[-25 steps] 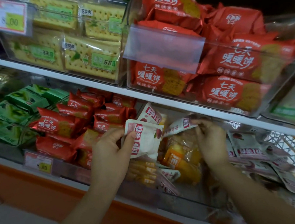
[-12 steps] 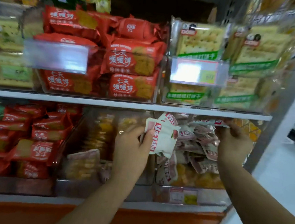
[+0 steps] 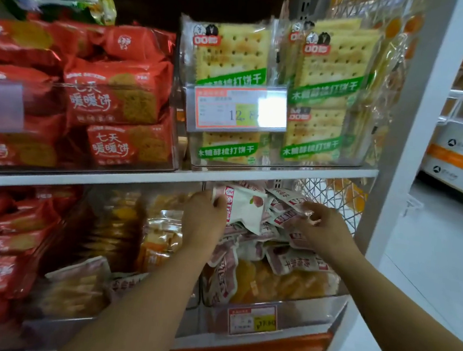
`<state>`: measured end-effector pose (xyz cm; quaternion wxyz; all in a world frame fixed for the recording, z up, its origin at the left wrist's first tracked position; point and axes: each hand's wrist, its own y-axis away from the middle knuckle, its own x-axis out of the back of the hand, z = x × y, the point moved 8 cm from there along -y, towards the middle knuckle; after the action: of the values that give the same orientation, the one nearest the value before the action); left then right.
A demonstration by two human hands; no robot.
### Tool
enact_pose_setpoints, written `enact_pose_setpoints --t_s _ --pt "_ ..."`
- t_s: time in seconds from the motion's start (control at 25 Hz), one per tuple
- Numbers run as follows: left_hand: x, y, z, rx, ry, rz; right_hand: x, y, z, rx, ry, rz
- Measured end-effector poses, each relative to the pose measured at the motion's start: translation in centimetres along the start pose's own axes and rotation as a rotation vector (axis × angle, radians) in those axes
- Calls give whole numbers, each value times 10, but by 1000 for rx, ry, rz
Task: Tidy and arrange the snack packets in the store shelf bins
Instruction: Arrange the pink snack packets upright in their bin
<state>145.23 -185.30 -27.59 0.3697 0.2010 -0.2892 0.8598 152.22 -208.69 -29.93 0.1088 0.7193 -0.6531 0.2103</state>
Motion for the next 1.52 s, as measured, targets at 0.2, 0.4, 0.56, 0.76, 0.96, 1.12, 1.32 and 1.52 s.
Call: enact_pose_setpoints --t_s 0.2,0.4,0.56,0.76,0.96,1.12,1.32,1.52 --pt "-18 -31 -20 57 -220 -33 -8 -18 -18 288 563 -36" --pt "-26 -36 -16 73 -316 -82 -40 -38 2 250 826 -280" --pt "-25 -27 2 -62 -290 -115 -30 -20 -32 378 601 -128" --pt "-29 -6 38 -50 279 -240 -41 34 -56 440 235 -171" --pt "-25 0 50 -270 37 -224 -5 6 -39 295 -136 23" --pt "-54 8 8 -373 -638 -626 -7 -30 -33 260 112 119" --pt "-50 1 -11 -300 -690 -665 -34 -42 -33 358 953 -1" --pt "-57 -1 -14 -326 -793 -681 -50 -44 -23 298 988 -301"
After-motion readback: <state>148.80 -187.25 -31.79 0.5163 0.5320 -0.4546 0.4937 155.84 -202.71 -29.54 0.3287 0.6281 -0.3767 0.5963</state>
